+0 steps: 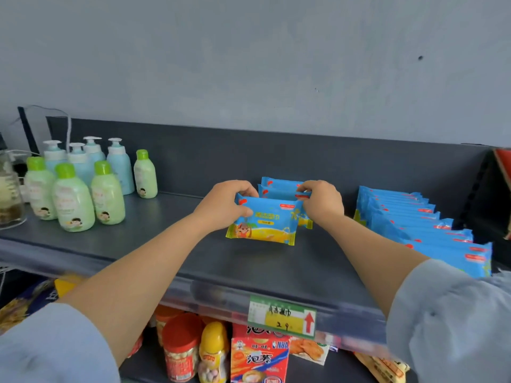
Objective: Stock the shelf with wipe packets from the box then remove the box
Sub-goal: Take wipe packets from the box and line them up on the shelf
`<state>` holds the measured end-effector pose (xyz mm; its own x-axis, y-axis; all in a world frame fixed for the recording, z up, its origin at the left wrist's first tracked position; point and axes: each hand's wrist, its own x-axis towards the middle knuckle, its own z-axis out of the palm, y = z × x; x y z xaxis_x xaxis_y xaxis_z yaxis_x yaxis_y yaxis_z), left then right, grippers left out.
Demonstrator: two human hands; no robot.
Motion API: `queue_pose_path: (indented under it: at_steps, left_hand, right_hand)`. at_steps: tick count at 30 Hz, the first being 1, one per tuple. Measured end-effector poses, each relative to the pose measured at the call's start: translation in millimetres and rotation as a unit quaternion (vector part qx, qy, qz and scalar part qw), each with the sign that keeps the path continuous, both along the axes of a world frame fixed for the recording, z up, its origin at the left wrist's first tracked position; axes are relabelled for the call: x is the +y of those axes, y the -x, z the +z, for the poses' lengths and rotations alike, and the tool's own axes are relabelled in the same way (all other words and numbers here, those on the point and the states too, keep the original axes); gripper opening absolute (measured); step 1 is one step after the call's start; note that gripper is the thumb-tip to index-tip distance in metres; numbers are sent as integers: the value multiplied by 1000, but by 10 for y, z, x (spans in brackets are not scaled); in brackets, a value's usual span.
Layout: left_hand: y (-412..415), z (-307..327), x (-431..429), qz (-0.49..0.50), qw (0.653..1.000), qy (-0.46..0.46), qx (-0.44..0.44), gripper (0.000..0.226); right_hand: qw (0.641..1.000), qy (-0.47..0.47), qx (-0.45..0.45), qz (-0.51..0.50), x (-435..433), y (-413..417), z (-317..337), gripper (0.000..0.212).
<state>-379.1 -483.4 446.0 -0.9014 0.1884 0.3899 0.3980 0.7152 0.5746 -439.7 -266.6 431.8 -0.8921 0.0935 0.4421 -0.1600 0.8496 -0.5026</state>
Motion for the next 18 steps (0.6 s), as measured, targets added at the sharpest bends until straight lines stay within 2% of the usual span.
queue_pose_path:
  at_steps: [11, 18]
  left_hand:
    - [670, -96, 30, -27, 999, 16, -11, 21]
    - [902, -195, 131, -38, 998, 55, -1, 43]
  right_hand:
    - [999, 11, 6, -45, 36, 482, -109, 31]
    - [999, 1, 7, -39, 106, 533, -104, 37]
